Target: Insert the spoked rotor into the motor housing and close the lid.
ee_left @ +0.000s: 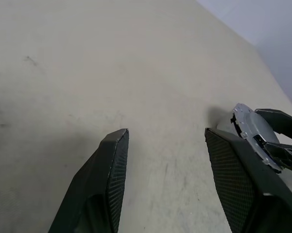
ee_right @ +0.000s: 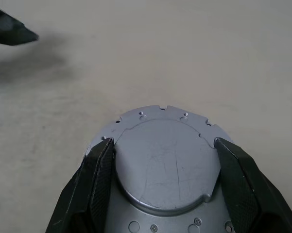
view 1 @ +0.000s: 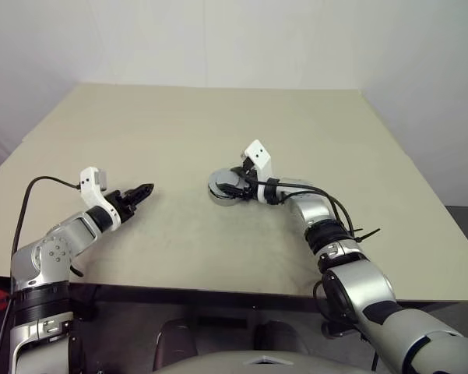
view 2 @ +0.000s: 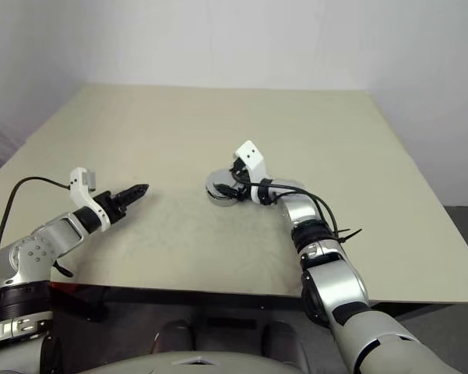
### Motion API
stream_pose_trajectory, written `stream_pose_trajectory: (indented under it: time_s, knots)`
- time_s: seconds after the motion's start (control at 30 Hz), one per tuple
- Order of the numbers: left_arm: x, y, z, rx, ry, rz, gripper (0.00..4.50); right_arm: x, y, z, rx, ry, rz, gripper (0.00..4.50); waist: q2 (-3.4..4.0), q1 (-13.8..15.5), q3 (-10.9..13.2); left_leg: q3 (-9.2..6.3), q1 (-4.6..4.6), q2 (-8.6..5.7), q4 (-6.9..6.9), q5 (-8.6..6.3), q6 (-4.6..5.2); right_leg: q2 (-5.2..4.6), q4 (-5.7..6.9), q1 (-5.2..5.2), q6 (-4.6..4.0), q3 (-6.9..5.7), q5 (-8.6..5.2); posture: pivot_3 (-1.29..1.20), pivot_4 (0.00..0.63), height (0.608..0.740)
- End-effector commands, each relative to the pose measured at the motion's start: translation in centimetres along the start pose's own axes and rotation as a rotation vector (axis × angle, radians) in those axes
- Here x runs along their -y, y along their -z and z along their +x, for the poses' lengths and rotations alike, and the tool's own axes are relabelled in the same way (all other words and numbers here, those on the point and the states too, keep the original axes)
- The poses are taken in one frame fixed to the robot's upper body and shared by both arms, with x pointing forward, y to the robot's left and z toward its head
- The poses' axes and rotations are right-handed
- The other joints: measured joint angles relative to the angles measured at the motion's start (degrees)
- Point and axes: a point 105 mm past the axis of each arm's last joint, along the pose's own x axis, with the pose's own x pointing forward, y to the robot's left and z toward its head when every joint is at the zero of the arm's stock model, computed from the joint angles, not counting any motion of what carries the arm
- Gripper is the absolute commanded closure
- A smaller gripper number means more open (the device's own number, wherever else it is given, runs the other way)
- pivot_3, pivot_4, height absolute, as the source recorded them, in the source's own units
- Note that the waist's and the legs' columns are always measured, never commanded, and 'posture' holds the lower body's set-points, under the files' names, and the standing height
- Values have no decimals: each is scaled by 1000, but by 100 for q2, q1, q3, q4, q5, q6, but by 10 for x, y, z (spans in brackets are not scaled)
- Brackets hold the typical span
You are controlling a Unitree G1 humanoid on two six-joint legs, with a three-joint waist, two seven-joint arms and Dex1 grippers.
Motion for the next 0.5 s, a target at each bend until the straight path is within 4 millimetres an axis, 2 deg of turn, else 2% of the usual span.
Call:
stream_pose_trajectory:
  time_s: [0.03,0.33,0.5]
  knots:
    - [3,-11,-3,41,8,19,1860,2,-14,-1,27,-9,-39,1340,0,0,0,1,1,0,-15,4,-6,1,-11,0,0,-2,0,0,0,740]
    - [2,-9,-3,37,5,17,1860,-6,-6,-4,12,-59,-67,1340,-1,-2,-1,2,0,-1,-39,10,-15,3,-45,3,-1,-7,1,0,0,740]
    - [2,-6,-2,31,5,15,1860,-6,-11,-9,44,-84,-48,1340,-1,5,-1,2,-3,-1,-40,10,-15,2,-48,4,-1,-9,1,0,0,740]
